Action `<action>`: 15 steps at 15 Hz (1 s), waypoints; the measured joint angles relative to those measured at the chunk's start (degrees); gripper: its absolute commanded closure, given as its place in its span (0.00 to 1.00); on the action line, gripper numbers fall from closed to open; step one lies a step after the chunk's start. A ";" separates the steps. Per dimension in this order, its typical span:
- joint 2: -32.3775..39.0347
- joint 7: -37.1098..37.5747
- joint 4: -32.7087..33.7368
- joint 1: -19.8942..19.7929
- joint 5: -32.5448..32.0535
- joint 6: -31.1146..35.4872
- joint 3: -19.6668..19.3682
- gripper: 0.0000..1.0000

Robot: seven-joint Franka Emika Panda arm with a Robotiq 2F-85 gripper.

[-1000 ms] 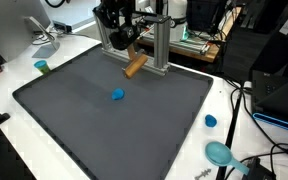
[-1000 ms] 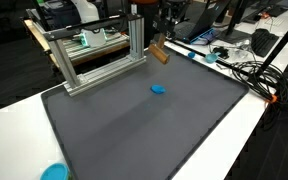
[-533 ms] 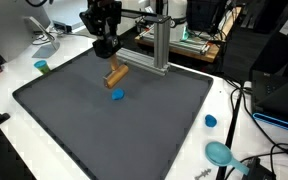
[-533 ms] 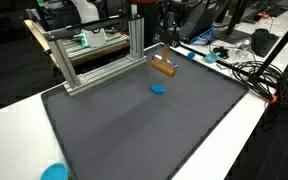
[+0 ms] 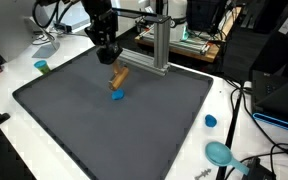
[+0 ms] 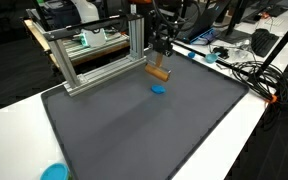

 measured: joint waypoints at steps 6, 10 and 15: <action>0.75 0.26 -1.64 0.11 -0.11 3.68 0.00 0.78; 1.10 0.65 -4.93 0.10 -0.11 9.61 -0.02 0.78; 1.34 1.32 -8.02 0.09 -0.25 14.55 -0.09 0.78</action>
